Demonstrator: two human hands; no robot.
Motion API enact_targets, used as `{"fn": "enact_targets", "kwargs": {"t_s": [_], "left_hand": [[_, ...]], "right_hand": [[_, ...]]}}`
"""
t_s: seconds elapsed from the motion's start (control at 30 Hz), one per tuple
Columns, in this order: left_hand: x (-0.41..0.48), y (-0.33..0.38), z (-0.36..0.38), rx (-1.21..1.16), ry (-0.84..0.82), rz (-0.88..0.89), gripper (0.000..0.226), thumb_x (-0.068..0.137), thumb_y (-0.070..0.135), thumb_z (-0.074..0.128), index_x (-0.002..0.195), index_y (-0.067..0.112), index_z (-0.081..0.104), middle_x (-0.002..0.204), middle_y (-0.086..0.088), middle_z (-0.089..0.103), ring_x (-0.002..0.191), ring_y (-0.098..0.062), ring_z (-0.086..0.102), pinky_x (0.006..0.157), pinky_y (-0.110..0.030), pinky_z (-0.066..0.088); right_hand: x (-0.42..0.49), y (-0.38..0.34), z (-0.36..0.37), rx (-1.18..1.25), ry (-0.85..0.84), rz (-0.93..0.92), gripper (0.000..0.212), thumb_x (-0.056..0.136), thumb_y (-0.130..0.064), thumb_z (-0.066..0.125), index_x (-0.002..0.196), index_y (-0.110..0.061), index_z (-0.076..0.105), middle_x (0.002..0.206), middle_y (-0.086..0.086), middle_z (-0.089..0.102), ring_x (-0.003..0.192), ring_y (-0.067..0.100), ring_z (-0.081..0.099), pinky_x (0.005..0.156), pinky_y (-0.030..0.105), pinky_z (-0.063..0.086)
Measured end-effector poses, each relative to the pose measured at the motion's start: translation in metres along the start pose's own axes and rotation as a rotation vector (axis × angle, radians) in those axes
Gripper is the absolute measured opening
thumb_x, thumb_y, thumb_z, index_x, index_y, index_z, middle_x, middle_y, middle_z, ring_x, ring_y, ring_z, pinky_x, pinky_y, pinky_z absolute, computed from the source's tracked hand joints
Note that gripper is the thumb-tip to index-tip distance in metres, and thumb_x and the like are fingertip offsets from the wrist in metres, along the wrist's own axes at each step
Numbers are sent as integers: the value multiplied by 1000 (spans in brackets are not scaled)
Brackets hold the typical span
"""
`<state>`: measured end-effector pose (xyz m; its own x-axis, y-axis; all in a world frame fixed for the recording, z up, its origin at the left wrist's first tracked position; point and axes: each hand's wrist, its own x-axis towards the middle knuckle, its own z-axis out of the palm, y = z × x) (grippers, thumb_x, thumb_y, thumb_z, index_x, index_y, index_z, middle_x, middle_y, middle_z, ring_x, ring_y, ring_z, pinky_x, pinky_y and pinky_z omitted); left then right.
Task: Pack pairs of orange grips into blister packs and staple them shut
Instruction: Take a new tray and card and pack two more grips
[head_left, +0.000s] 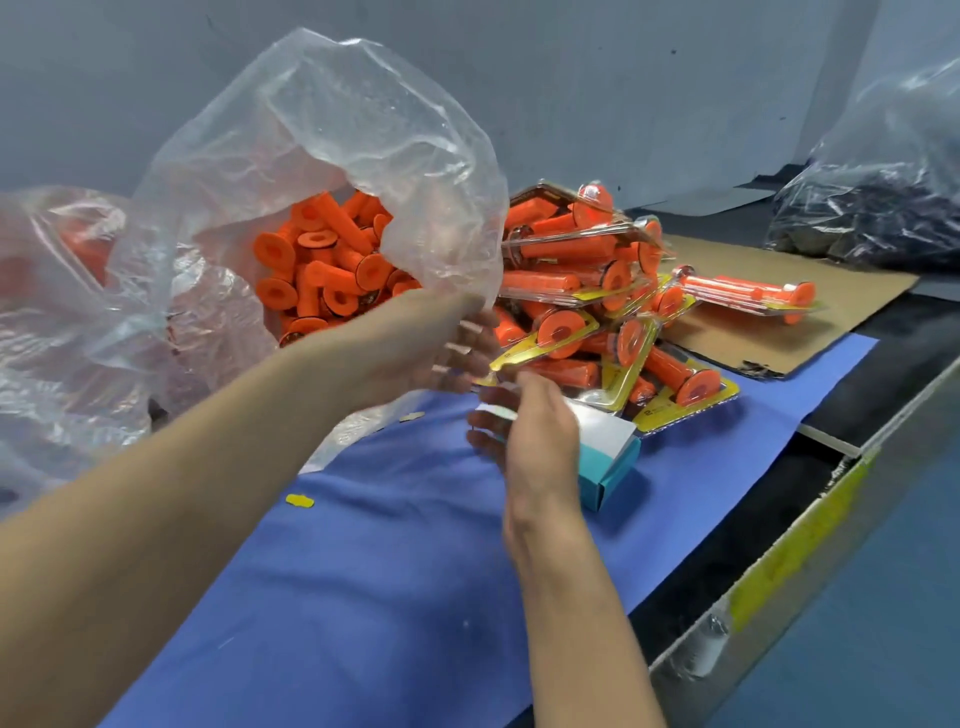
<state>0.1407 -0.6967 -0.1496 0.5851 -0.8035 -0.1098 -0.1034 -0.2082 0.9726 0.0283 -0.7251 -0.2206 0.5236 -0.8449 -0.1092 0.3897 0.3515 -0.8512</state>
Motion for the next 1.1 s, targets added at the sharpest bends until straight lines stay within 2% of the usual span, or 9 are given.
{"fn": "enact_targets", "kwargs": {"t_s": [0.1, 0.23, 0.37, 0.43, 0.57, 0.7, 0.83, 0.97, 1.1], "left_hand": [[-38, -36, -15, 108, 95, 3, 24, 97, 27, 50, 88, 15, 68, 73, -2, 68, 57, -15, 62, 47, -26, 50], [-82, -81, -32, 28, 263, -32, 24, 100, 24, 48, 96, 11, 68, 72, -2, 69, 56, -17, 62, 47, -27, 50], [-125, -118, -48, -107, 352, -53, 27, 102, 27, 48, 98, 8, 67, 78, -8, 68, 57, -19, 60, 48, -28, 49], [-143, -131, -55, -180, 402, -60, 31, 103, 31, 48, 98, 7, 68, 77, -9, 67, 56, -19, 59, 47, -28, 49], [-174, -144, -75, -291, 537, -66, 31, 102, 34, 48, 94, 11, 67, 71, -6, 66, 51, -17, 59, 47, -29, 47], [-202, -149, -104, -305, 667, -37, 27, 103, 30, 45, 95, 13, 64, 64, 1, 66, 48, -13, 60, 49, -27, 48], [-230, -153, -137, -307, 774, -37, 29, 103, 32, 42, 91, 15, 63, 59, 4, 66, 44, -10, 60, 40, -19, 49], [-253, -158, -162, -326, 849, -48, 29, 104, 32, 41, 88, 17, 61, 55, 6, 65, 40, -7, 59, 39, -17, 48], [-271, -158, -174, -335, 889, -35, 32, 105, 31, 38, 88, 16, 61, 55, 7, 66, 41, -7, 60, 39, -17, 48]], "right_hand": [[2, -6, -19, 149, 203, -29, 23, 97, -19, 44, 93, -19, 67, 82, 2, 68, 59, 12, 66, 51, 24, 52], [8, -5, -46, -238, 606, -205, 34, 98, -29, 40, 125, -27, 60, 123, 4, 58, 101, 21, 61, 73, 34, 51], [1, 2, -47, -330, 478, -100, 46, 98, -28, 39, 143, -18, 45, 136, 10, 52, 110, 26, 57, 67, 27, 39], [-7, 6, -42, -359, 444, -125, 48, 99, -26, 41, 146, -18, 40, 140, 8, 46, 113, 26, 55, 64, 23, 42], [-22, 16, -34, -457, 333, -81, 54, 99, -27, 40, 152, -17, 32, 146, 9, 40, 125, 28, 50, 94, 36, 48], [-38, 26, -20, -520, 228, -60, 57, 100, -25, 40, 154, -13, 26, 152, 10, 31, 132, 28, 43, 104, 43, 43], [-62, 35, -1, -665, 288, -348, 52, 99, -18, 43, 150, -15, 33, 156, 6, 26, 140, 27, 29, 108, 40, 35], [-96, 57, 38, -694, -12, -638, 40, 95, -11, 47, 132, -23, 51, 133, -7, 46, 121, 0, 35, 107, 29, 36], [-139, 88, 80, -830, -320, -732, 37, 91, -12, 44, 125, -21, 56, 123, -5, 55, 112, 14, 46, 100, 36, 40]]}}
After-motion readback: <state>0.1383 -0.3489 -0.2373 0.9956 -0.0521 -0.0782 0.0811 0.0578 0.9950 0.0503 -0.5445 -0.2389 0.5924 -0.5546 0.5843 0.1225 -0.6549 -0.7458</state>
